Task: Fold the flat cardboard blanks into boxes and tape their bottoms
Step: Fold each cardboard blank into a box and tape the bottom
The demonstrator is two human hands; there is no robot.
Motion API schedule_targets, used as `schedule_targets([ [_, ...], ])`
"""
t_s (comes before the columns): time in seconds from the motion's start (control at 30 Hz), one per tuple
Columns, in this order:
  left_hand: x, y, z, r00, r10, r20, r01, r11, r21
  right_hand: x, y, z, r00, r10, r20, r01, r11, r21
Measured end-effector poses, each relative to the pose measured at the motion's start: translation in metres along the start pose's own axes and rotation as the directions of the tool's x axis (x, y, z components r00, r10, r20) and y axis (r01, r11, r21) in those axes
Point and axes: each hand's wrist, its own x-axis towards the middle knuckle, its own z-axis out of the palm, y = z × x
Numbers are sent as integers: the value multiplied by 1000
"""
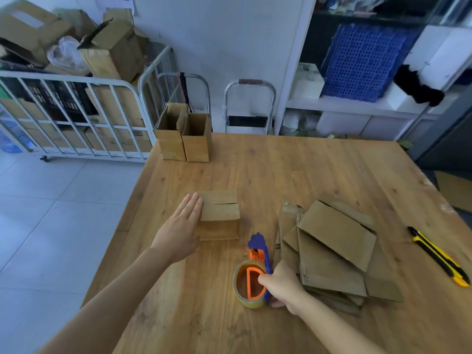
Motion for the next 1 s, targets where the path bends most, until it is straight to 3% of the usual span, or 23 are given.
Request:
schedule_targets([
  [0.2, 1, -6, 1, 999, 33, 3, -33, 998, -55, -18, -14, -21, 984, 19, 179, -67, 962, 265],
  [0.43, 1, -8, 3, 999, 36, -7, -36, 997, -72, -28, -60, -74, 942, -273, 194, 201, 924, 325],
  [0.6, 2, -10, 3, 999, 28, 16, -27, 997, -68, -22, -120, -91, 855, -514, 66, 500, 852, 152],
  [0.73, 1, -10, 0, 999, 36, 40, -33, 996, -78, -10, -166, -84, 760, -650, -18, 649, 760, -22],
  [0.87, 2, -10, -1, 998, 24, 56, -19, 997, -79, 5, -193, -68, 656, -754, 1, 733, 637, -237],
  [1.0, 3, -10, -3, 996, 26, 81, -22, 998, -51, 18, -195, -62, 618, -775, 133, 752, 534, -387],
])
